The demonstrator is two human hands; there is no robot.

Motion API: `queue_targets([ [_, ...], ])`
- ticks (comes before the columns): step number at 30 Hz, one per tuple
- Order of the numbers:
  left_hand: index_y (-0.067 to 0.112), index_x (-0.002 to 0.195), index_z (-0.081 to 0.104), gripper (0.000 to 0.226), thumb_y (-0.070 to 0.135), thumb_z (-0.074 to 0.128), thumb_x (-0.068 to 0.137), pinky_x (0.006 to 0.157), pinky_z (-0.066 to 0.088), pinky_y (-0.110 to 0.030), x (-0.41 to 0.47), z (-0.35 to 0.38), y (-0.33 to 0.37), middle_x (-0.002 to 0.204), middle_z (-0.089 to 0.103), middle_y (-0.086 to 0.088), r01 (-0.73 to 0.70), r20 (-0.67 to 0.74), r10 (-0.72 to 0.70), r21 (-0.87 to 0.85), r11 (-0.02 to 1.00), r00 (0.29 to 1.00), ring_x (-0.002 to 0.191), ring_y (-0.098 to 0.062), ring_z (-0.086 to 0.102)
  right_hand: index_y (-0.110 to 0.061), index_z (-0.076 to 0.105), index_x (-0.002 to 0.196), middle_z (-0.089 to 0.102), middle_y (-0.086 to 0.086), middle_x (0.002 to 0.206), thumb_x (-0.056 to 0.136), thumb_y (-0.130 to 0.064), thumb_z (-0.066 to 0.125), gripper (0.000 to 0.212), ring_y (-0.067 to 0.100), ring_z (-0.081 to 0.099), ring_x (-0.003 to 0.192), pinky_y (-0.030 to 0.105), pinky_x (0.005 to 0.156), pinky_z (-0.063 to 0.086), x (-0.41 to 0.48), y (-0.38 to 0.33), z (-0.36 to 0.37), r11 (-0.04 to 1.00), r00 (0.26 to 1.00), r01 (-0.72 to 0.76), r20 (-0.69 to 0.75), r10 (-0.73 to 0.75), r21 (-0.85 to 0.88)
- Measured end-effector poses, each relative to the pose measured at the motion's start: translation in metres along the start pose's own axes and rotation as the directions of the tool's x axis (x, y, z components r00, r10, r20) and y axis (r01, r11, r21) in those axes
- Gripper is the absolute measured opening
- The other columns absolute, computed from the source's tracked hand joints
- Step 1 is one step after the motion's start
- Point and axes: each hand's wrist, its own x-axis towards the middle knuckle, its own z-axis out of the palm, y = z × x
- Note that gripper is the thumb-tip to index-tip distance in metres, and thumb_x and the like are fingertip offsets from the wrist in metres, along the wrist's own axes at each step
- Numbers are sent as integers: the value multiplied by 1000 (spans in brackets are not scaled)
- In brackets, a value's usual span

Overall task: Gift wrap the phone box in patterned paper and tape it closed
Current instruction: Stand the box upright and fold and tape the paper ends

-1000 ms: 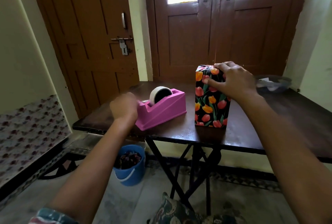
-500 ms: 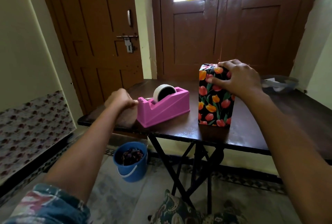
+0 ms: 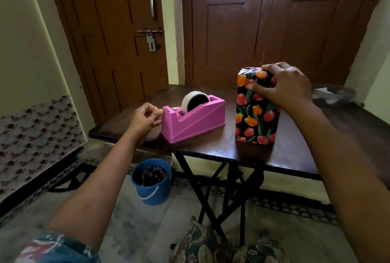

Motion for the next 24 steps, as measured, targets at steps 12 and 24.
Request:
queue_targets([
  [12, 10, 83, 53, 7, 11, 57, 89, 76, 57, -23, 14, -18, -7, 104, 65, -12, 11, 251, 15, -105, 994, 968, 97, -16, 66, -13, 53, 129, 55, 15, 128, 77, -61, 58, 71, 36, 50, 114, 44, 85, 45, 4, 3, 7, 999, 999, 10, -45, -11, -39],
  [24, 15, 81, 55, 12, 7, 56, 91, 69, 46, -19, 29, -26, 15, 83, 60, -2, -348, 340, 220, 384, 855, 914, 79, -11, 58, -12, 54, 128, 56, 15, 124, 76, -64, 57, 73, 37, 52, 110, 42, 80, 44, 11, 2, 6, 994, 1000, 31, -3, -31, -104],
])
